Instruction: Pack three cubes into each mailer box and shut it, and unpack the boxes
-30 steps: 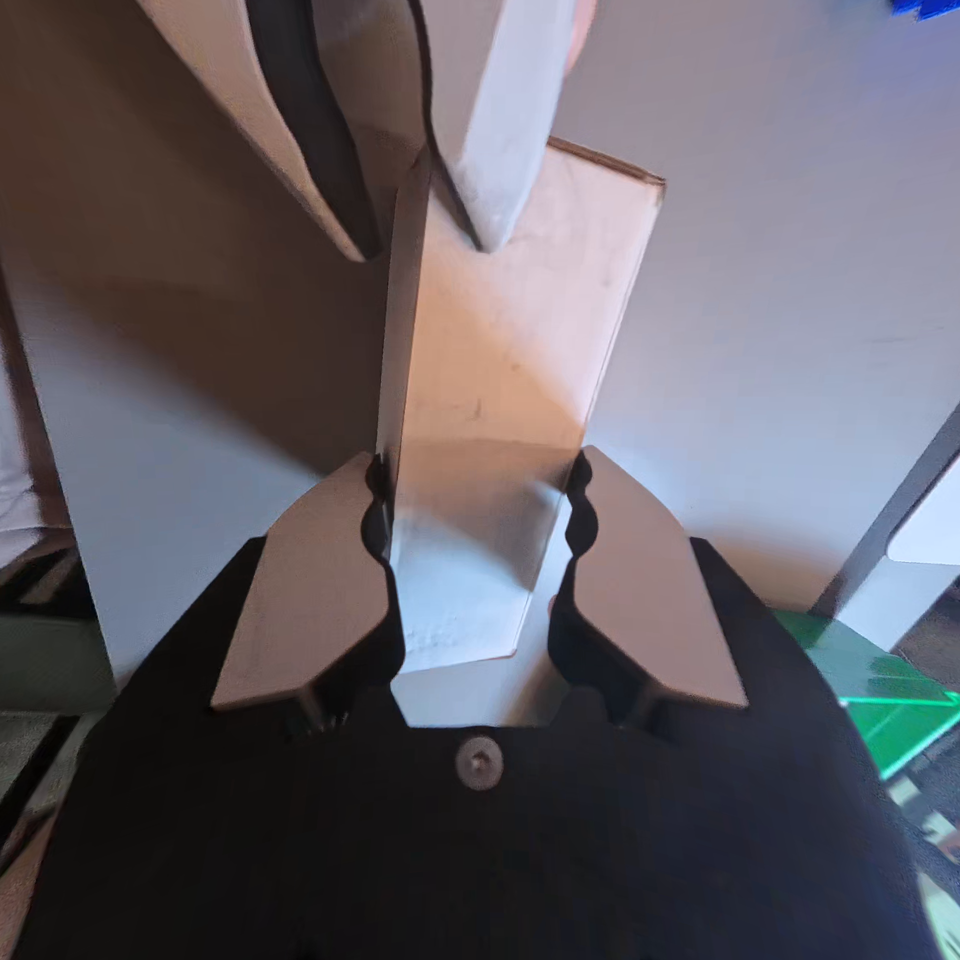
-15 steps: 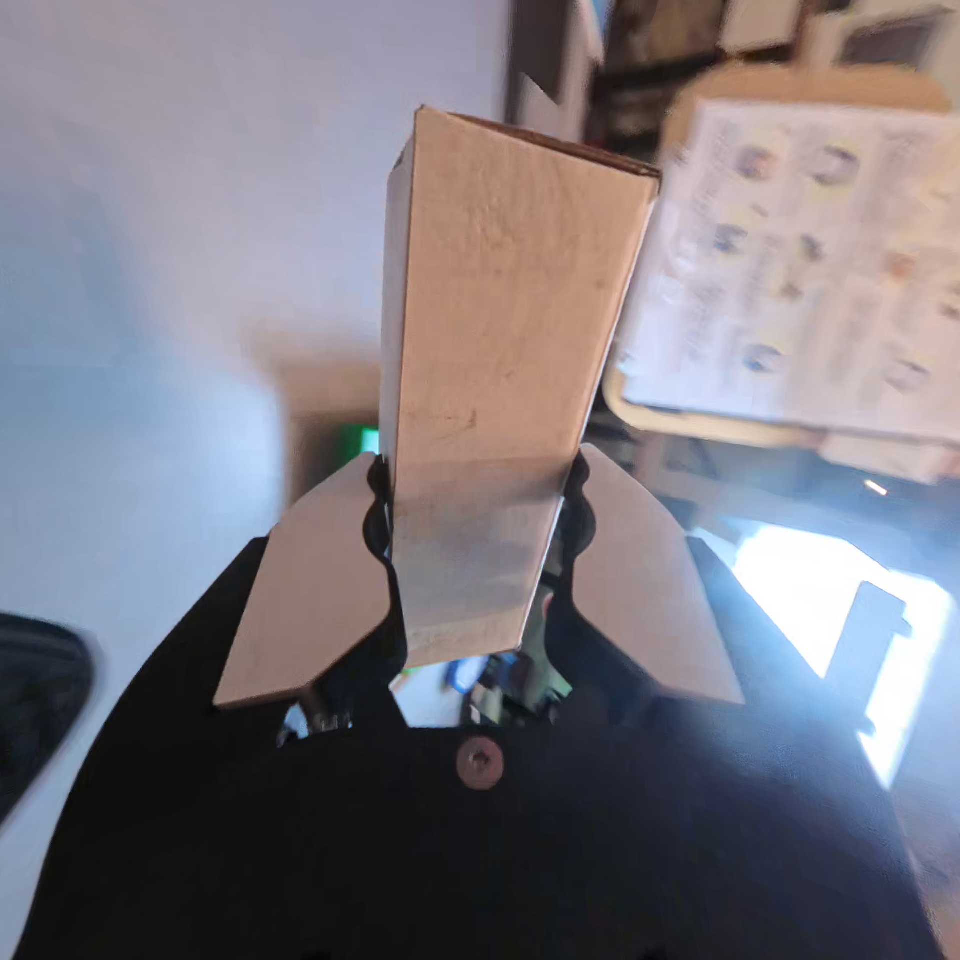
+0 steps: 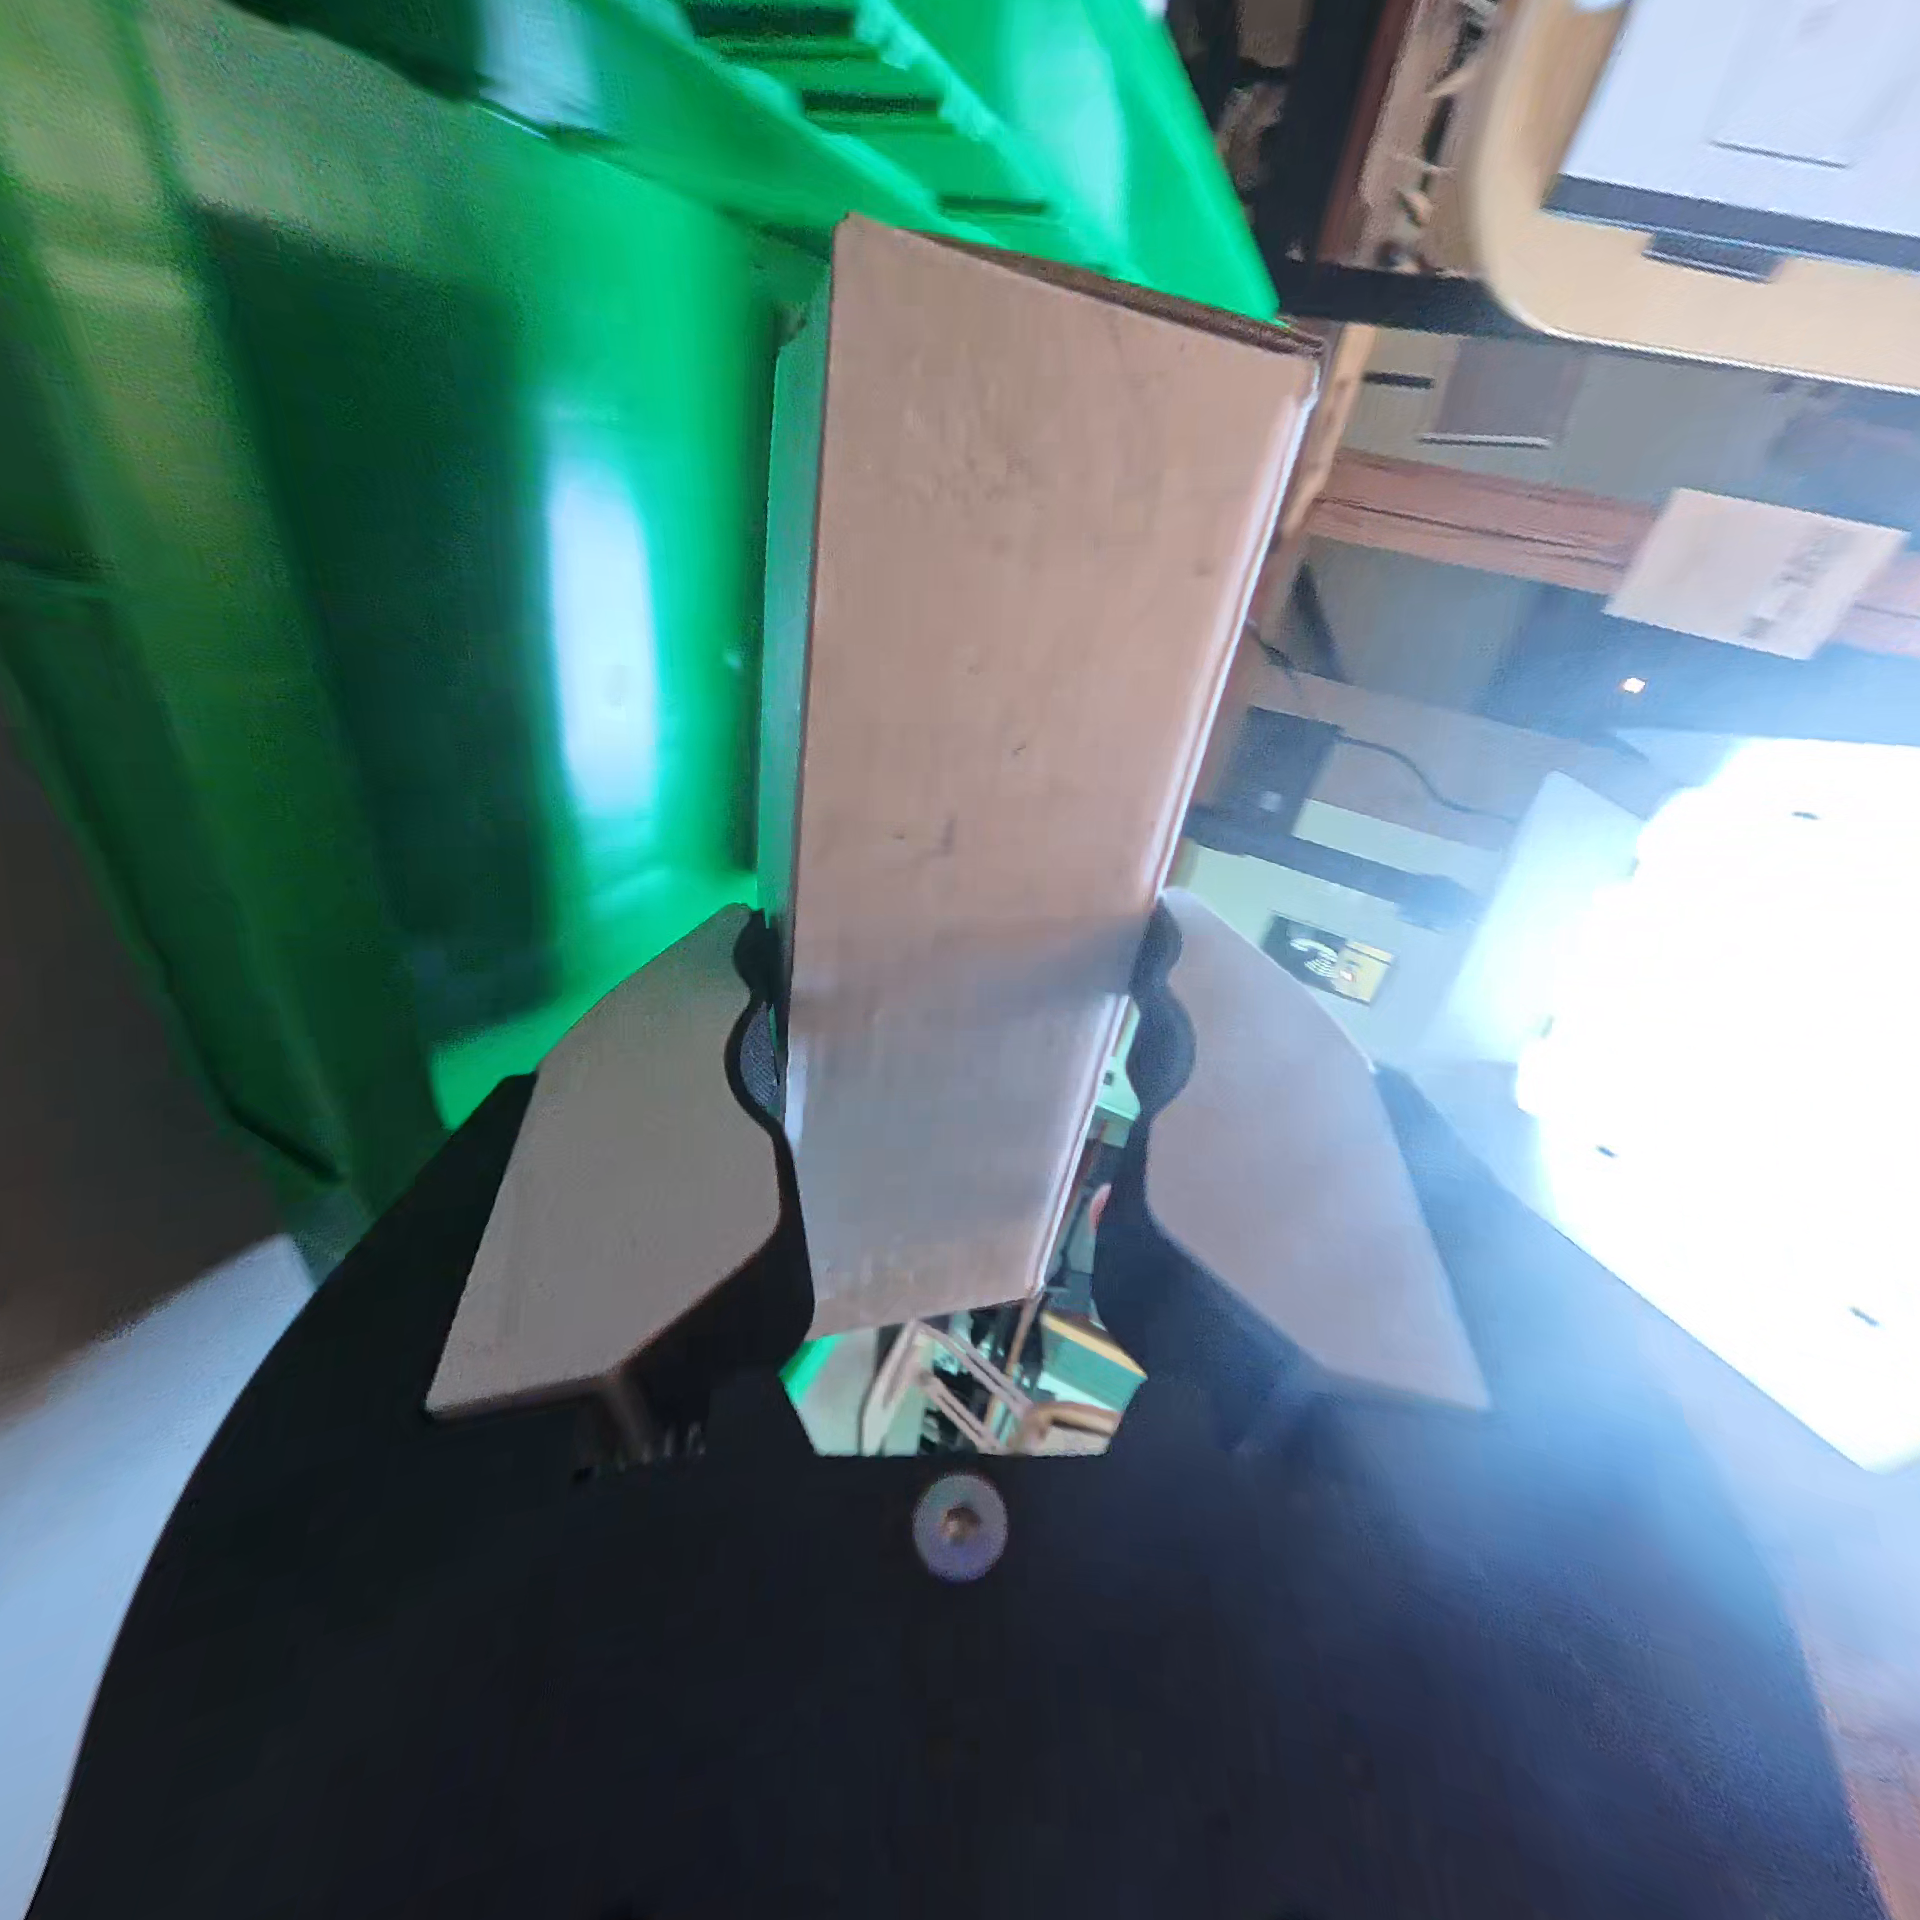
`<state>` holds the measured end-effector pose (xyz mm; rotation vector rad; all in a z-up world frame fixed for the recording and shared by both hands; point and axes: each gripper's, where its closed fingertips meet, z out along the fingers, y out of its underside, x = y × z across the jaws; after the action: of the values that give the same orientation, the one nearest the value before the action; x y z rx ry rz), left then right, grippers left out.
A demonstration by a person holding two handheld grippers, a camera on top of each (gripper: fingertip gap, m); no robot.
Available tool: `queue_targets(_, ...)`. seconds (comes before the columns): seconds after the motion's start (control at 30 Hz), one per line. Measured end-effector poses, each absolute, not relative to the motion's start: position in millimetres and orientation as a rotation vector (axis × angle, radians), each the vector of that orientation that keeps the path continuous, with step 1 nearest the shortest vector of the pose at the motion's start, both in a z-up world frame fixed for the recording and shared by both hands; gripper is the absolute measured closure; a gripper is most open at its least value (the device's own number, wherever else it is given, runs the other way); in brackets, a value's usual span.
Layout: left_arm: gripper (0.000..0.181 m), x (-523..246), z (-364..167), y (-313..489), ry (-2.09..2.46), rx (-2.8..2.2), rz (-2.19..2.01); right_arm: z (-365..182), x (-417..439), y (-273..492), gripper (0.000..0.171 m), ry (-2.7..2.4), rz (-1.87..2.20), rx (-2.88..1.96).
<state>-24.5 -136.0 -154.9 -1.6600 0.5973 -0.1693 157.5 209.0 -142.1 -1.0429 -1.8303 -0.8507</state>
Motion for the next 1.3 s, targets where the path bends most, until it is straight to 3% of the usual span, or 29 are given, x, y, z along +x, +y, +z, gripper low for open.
queue_targets(0.2,0.156,-23.8,-160.2,-135.3,0.616,-1.674,-0.167,-175.4,151.5,194.7,0.097,-2.028,-0.614,-1.234)
queue_targets(0.37,0.156,-24.5,-161.3,-136.2,0.628,-1.676,-0.158,-175.7,152.5,163.4,0.096,-2.219,-0.189,-1.577)
queue_targets(0.43,0.156,-25.3,-160.9,-136.5,0.632,-1.673,-0.151,-176.6,154.4,156.7,0.102,-2.267,-0.1,-1.668)
queue_targets(0.5,0.156,-26.4,-160.2,-136.6,0.631,-1.671,-0.145,-176.5,150.8,165.3,0.113,-2.256,-0.116,-1.646)
queue_targets(0.63,0.157,-30.1,-159.4,-136.7,0.628,-1.669,-0.126,-177.4,139.0,174.9,0.116,-2.19,-0.088,-1.643)
queue_targets(0.87,0.158,-32.1,-160.8,-137.1,0.612,-1.693,-0.143,-204.2,139.0,208.1,0.116,-2.125,-0.441,-1.544)
queue_targets(1.13,0.152,-61.8,-163.9,-128.4,0.48,-1.786,-0.05,-161.3,133.2,171.3,0.113,-2.017,-0.021,-1.658)
queue_targets(1.3,0.139,-129.8,-157.0,-125.6,0.348,-1.91,0.256,-184.6,157.3,128.7,0.116,-2.221,-0.05,-1.591)
